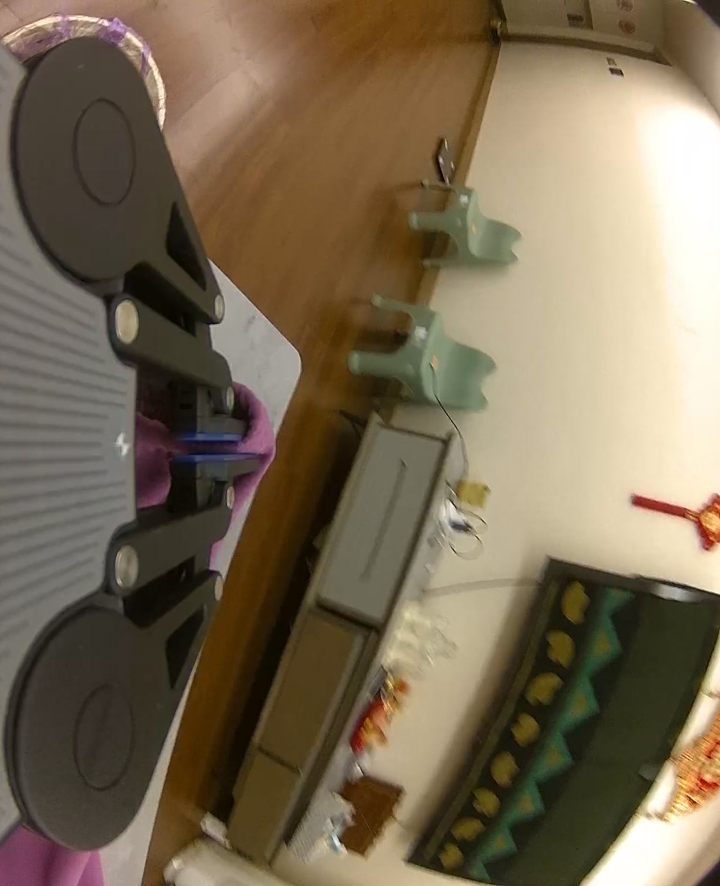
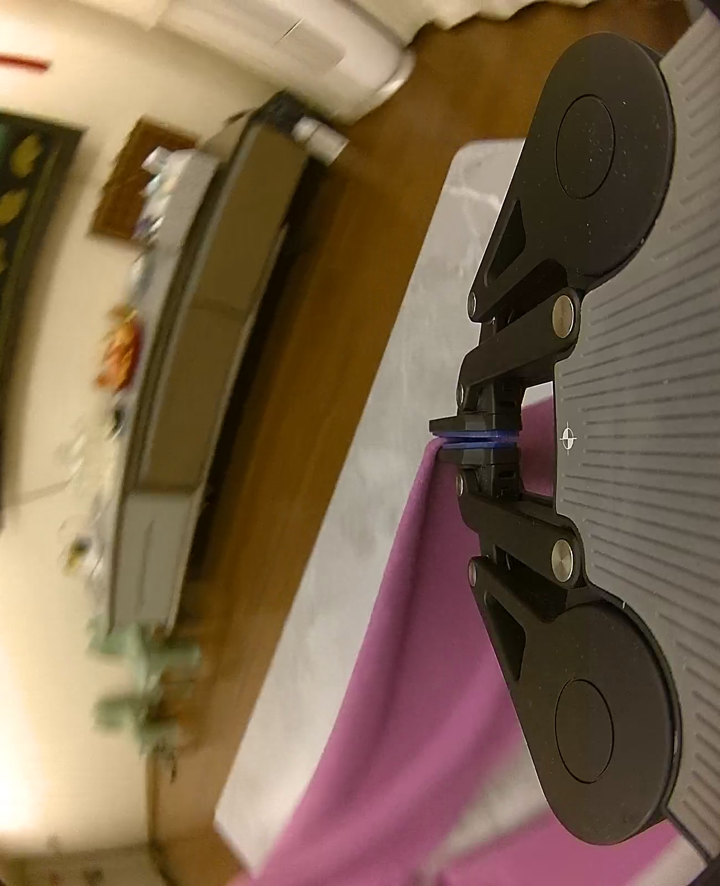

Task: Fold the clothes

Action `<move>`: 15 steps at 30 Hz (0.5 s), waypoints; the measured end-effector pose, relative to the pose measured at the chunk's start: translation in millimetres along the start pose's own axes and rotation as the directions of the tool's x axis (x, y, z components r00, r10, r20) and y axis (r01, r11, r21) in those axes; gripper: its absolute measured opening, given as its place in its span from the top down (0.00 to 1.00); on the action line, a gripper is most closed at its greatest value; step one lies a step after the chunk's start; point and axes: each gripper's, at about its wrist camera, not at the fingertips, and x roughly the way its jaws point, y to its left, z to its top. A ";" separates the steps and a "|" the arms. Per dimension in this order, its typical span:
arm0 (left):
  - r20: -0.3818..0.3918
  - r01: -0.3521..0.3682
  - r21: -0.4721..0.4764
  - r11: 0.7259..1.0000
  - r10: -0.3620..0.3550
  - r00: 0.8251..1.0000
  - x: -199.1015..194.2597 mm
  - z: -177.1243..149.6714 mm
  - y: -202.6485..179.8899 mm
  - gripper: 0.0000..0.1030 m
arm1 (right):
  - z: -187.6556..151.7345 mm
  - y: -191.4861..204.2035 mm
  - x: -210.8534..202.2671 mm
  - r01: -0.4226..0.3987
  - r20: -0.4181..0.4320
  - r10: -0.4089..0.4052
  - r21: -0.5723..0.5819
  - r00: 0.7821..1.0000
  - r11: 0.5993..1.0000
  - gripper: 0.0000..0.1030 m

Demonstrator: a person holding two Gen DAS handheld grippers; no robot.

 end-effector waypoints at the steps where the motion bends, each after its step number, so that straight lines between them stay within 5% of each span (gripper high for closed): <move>1: -0.041 -0.034 -0.005 0.999 0.033 0.999 17.7 -0.6 -5.6 0.94 | 5.9 -6.0 24.1 0.035 -0.043 -0.034 0.031 0.998 0.999 0.94; 2: -0.096 -0.066 -0.004 0.998 0.066 0.993 35.1 -3.2 -10.0 0.93 | 8.7 -10.9 45.7 0.096 -0.077 -0.092 0.060 0.993 0.994 0.65; 4: -0.201 -0.118 0.010 0.993 0.118 0.973 60.8 -12.0 -15.0 0.85 | 5.3 -17.3 79.2 0.277 -0.111 -0.265 0.108 0.958 0.955 0.37; 7: -0.245 -0.129 0.038 0.991 0.134 0.960 62.7 -24.2 -16.1 0.83 | -13.4 -12.7 84.5 0.374 -0.060 -0.369 0.150 0.927 0.915 0.39; 13: -0.203 -0.064 -0.029 0.998 0.057 0.977 11.7 -31.2 8.5 0.80 | -62.9 21.0 55.7 0.159 0.068 -0.171 0.152 0.983 0.976 0.36; 15: -0.220 -0.101 -0.028 0.995 0.092 0.971 -1.9 -33.1 18.0 0.80 | -69.5 21.4 57.2 0.195 0.043 -0.205 0.177 0.978 0.965 0.37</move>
